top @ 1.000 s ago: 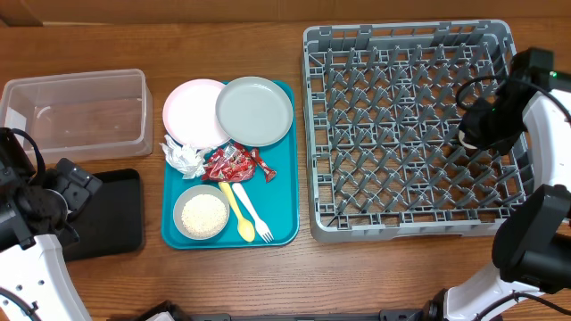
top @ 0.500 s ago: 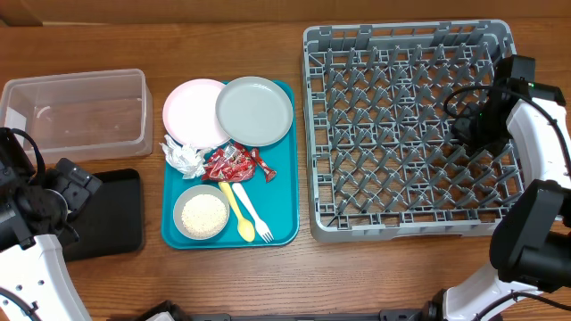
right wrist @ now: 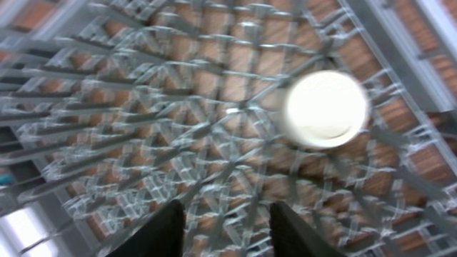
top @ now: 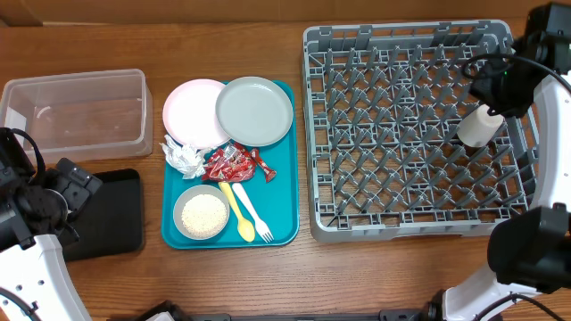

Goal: Sort waste into correct bins and load items into the dishwasher rack
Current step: 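Release the cup upright in the rack and lift the right gripper, then reach the right gripper to the grey plate and grip its edge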

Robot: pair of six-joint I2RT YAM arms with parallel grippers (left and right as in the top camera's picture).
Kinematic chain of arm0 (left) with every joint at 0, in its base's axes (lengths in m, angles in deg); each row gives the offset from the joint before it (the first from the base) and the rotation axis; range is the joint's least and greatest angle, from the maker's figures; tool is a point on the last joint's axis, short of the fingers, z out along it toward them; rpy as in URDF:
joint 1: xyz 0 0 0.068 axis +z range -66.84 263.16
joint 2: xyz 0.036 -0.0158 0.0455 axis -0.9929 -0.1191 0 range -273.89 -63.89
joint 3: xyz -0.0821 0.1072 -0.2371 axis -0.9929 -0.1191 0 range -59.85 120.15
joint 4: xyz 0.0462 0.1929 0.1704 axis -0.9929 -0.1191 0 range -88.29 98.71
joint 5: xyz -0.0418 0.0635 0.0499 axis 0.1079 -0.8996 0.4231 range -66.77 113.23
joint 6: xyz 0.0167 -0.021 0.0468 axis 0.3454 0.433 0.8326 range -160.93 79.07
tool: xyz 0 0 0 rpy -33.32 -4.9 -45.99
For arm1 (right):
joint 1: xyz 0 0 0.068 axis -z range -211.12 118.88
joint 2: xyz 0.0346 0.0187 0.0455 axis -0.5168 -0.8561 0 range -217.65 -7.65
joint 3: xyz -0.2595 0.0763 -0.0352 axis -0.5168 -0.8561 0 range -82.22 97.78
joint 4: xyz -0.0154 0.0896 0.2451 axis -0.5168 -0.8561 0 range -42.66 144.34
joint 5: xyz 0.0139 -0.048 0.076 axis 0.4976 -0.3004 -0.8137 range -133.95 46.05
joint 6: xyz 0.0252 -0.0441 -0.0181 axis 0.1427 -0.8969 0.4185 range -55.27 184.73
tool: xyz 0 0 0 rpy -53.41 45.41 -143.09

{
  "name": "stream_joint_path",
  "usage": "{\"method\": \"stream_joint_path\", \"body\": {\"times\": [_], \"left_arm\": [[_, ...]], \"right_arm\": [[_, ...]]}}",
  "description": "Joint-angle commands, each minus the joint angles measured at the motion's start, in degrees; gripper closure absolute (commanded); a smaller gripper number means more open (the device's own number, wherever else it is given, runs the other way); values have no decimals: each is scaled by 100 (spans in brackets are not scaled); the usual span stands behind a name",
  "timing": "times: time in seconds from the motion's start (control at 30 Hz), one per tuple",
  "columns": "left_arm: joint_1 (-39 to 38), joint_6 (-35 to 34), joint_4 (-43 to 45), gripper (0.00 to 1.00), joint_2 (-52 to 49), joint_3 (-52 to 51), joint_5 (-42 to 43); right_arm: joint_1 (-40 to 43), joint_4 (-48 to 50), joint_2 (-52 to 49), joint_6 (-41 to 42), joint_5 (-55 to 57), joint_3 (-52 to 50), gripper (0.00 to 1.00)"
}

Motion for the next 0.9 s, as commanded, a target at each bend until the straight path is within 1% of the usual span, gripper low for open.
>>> {"method": "stream_joint_path", "body": {"times": [0.0, 0.03, 0.1, 0.2, 0.23, 0.27, 0.3, 0.4, 0.47, 0.5, 0.53, 0.6, 0.63, 0.67, 0.7, 0.73, 0.77, 0.8, 0.87], "left_arm": [[24, -114, 0, 0, -9, 92, 13], [26, -114, 0, 0, -9, 92, 15], [24, -114, 0, 0, -9, 92, 15], [26, -114, 0, 0, -9, 92, 13], [26, -114, 0, 0, -9, 92, 15], [26, -114, 0, 0, -9, 92, 15], [26, -114, 0, 0, -9, 92, 15], [26, -114, 0, 0, -9, 92, 13], [24, -223, 92, 0, -9, 92, 243], [24, -227, 186, 0, -9, 92, 420], [24, -225, 289, 0, -9, 92, 531], [24, -223, 293, 0, -9, 92, 527], [24, -223, 289, 0, -9, 92, 527], [24, -223, 282, 0, -9, 92, 527], [24, -223, 284, 0, -9, 92, 527], [24, -223, 284, 0, -9, 92, 527], [24, -223, 284, 0, -9, 92, 527], [24, -223, 284, 0, -9, 92, 527], [24, -223, 284, 0, -9, 92, 527]], "right_arm": [[-431, -66, 619, -90, -461, 358, 47], [-629, -90, 850, -87, -562, 358, 42], [-1110, -225, 1349, -87, -588, 358, 36], [-1493, -459, 1825, -66, -584, 352, 31], [-1582, -527, 1963, -63, -542, 352, 26], [-1635, -584, 2070, -52, -437, 352, 7], [-1648, -614, 2122, -44, -361, 352, 0], [-1641, -693, 2175, -46, -240, 352, 0], [-1644, -647, 2124, -44, -352, 352, 0], [-1657, -577, 2068, -55, -822, 339, 0], [-1770, -455, 1961, -302, -1709, 271, 0], [-2065, -258, 1808, -435, -2116, 120, 3], [-2337, -55, 1679, -439, -2076, 2, 7], [-2640, 236, 1532, -439, -1987, -153, 15], [-2820, 444, 1438, -439, -1950, -260, 18], [-3187, 918, 1207, -531, -1945, -479, 18], [-3383, 1182, 1060, -546, -1867, -590, 17], [-3600, 1458, 868, -546, -1679, -697, 13], [-4035, 1908, 337, -546, -1137, -750, 12]]}}
